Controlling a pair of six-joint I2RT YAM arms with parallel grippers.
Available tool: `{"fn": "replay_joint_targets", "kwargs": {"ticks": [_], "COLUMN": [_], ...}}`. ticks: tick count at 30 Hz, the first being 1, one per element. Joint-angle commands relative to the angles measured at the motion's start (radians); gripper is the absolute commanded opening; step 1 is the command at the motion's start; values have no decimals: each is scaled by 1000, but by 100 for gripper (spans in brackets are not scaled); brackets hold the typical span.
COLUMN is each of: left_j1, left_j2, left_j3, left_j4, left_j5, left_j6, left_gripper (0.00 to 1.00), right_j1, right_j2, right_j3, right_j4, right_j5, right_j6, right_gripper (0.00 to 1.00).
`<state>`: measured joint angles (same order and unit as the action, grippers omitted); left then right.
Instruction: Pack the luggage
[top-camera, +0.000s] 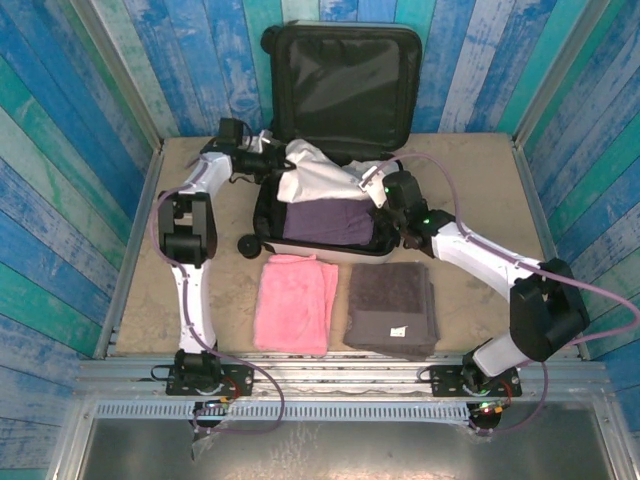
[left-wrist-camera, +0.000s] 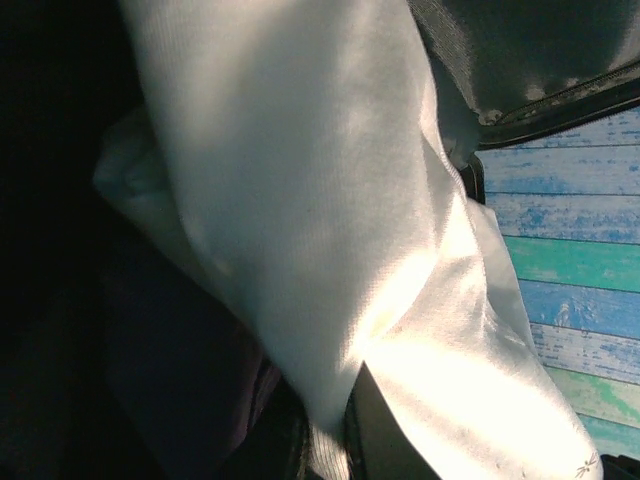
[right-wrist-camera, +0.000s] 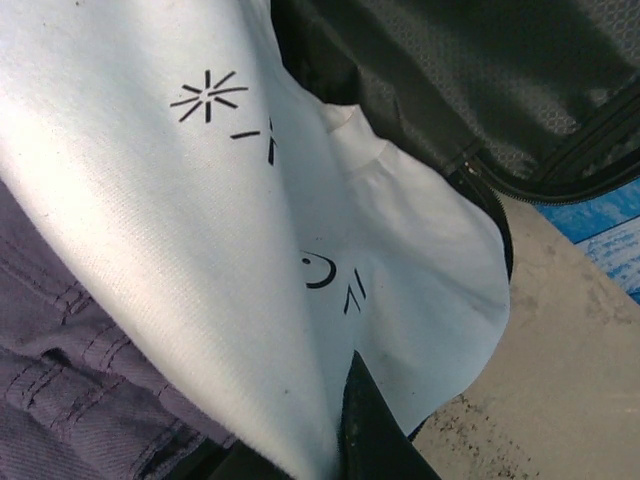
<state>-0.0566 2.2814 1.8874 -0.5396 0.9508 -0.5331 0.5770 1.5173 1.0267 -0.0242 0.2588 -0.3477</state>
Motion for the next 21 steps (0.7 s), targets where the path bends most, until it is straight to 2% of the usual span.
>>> {"fn": "replay_joint_targets", "kwargs": {"ticks": [1, 13, 17, 19, 20, 21], "left_j1": [28, 35, 34, 34, 34, 35], "left_j2": [-155, -210, -212, -212, -215, -219], "left_j3": [-4, -34, -38, -50, -56, -64], "left_j4": [-90, -223, -258, -275, -284, -294], "left_j5": [-73, -170, -195, -210, -218, -232], "left_j6": [73, 149, 164, 175, 181, 190], "left_gripper": [0, 0, 0, 0, 0, 0], "right_j1": [15, 62, 74, 78, 78, 79], "right_j2": [1, 5, 6, 2, 1, -1], "right_j3": [-19, -65, -80, -91, -92, -92], "right_j4": [-10, -9, -22, -34, -47, -64], "right_j5": [25, 33, 42, 46, 46, 42], "right_j6": [21, 50, 72, 94, 105, 115], "right_gripper": [2, 4, 9, 15, 20, 30]}}
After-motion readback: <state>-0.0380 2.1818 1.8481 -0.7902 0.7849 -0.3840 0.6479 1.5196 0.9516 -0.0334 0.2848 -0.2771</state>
